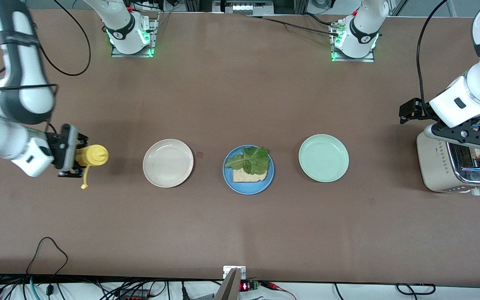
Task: Make sandwich in blue plate with both arms
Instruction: 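Return the bottle to its spot with the right gripper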
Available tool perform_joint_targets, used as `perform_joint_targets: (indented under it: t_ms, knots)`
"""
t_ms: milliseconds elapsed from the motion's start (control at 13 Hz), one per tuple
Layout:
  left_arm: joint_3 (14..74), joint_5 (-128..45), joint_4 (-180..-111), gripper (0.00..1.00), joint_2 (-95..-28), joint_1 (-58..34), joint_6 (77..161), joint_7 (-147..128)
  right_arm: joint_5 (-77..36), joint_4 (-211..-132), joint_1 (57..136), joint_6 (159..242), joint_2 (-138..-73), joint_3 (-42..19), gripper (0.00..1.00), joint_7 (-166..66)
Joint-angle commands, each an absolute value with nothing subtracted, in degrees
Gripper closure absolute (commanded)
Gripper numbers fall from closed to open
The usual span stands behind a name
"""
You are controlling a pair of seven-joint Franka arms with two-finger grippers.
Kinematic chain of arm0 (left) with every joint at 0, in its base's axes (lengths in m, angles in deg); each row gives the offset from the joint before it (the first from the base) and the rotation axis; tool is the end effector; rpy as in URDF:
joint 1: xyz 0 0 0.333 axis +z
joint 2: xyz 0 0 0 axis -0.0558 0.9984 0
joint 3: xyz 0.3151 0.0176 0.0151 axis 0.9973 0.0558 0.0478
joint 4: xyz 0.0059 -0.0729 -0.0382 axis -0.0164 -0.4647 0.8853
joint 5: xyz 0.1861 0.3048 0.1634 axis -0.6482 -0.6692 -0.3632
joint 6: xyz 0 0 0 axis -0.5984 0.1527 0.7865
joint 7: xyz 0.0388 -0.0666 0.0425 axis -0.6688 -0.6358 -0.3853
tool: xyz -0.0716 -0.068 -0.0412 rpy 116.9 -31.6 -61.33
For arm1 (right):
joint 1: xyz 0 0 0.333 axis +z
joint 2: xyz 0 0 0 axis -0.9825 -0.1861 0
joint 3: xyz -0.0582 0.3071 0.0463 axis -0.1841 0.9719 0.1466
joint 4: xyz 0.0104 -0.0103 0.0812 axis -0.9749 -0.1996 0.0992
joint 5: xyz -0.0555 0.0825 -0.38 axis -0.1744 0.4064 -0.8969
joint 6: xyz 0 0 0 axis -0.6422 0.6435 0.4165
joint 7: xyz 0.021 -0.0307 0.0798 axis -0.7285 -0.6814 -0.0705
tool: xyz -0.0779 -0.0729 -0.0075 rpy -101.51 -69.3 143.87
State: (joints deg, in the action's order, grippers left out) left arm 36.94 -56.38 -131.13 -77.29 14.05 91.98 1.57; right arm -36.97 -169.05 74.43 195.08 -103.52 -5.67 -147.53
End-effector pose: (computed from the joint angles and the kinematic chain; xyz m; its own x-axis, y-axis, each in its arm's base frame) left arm 0.5965 -0.0539 0.5675 0.9706 -0.2218 -0.0934 -0.2245 -0.9743 -0.0190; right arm 0.6459 -0.0292 0.3721 0.0266 0.9417 0.3355 0.9959 0.0039 -0.0900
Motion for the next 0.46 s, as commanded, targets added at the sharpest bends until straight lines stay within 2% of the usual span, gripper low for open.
perform_joint_targets:
  t_ms: [0, 154, 386]
  knots:
    - [37.19, -55.40, -130.73, 0.00, -77.16, 14.55, 91.00, 1.07, -30.95, -171.42, 62.09, 192.53, -103.53, 1.79, 1.00, -158.33]
    - [37.11, -55.31, -130.73, 0.00, -77.07, 16.39, 90.91, 1.07, -27.26, -171.51, 54.18, 189.90, -106.34, 4.87, 1.00, -166.76]
    - [37.19, -55.92, -130.82, 0.00, -76.19, 16.75, 89.33, 0.98, -23.03, -171.51, 46.51, 185.41, -111.34, 7.17, 1.00, -176.01]
